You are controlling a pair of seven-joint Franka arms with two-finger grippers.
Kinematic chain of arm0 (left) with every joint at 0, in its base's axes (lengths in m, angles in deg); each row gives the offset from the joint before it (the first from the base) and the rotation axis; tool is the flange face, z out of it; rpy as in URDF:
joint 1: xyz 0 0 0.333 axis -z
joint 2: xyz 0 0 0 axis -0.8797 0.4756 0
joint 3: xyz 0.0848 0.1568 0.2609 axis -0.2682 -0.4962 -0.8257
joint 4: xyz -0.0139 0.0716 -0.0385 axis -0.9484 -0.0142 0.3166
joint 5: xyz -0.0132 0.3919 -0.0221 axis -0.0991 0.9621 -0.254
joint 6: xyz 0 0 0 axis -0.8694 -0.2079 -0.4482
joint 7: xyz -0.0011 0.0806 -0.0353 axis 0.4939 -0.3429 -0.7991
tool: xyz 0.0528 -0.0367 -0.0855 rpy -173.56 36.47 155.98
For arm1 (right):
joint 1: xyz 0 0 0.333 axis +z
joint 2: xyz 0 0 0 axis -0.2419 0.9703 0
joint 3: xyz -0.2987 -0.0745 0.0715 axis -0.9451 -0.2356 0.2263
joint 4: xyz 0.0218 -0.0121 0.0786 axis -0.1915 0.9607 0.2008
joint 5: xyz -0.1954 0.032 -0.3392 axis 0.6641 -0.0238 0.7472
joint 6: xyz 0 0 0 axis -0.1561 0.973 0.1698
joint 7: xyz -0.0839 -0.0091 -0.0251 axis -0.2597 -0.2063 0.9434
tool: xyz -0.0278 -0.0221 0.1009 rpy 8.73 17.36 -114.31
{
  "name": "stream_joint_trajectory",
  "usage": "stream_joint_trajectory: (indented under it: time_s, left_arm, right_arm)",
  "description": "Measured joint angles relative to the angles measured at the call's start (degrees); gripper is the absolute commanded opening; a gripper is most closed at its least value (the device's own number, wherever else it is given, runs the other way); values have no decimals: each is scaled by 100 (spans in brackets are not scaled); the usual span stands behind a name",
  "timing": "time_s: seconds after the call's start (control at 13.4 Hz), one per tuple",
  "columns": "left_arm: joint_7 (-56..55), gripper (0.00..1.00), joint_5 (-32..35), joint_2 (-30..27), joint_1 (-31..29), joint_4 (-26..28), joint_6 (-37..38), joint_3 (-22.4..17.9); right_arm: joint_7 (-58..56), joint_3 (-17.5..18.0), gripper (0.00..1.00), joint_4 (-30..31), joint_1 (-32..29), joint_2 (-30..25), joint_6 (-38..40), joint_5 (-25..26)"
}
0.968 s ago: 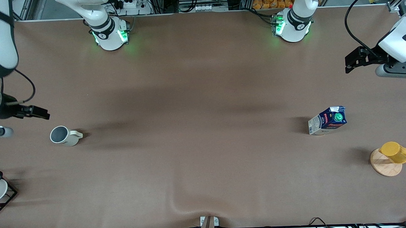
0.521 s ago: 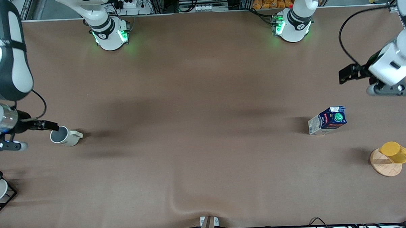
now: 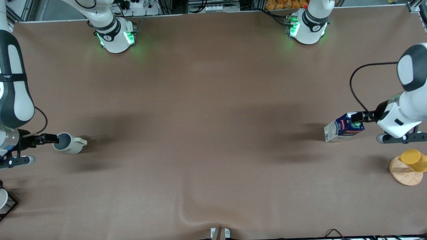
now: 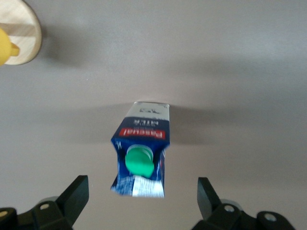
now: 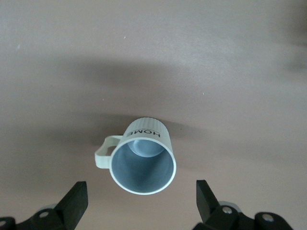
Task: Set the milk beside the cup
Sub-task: 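Reach the right gripper to the white mug while the left gripper reaches the milk, then close the right gripper on the mug while the left gripper grips the milk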
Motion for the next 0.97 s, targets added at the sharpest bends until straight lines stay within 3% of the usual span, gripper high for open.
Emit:
stream_joint_trajectory:
  time_s: [0.37, 0.74, 0.82, 0.89, 0.97]
  left_arm:
    - [-8, 100, 0, 312, -105, 26, -200, 0]
    - [-12, 100, 0, 314, -109, 360, -196, 0]
    - [-12, 100, 0, 313, -108, 368, -196, 2]
    - [-12, 100, 0, 313, -107, 380, -195, 4]
    - [-11, 100, 0, 313, -107, 422, -193, 5]
  right_arm:
    - [-1133, -9, 100, 6, -112, 417, -428, 281]
    - [-1333, -13, 100, 32, -346, 1068, -934, 287]
    - [-1333, -4, 96, 34, -346, 1095, -944, 286]
    - [-1333, 7, 44, 40, -346, 1109, -962, 278]
    - [-1332, 12, 9, 74, -346, 1119, -1027, 269]
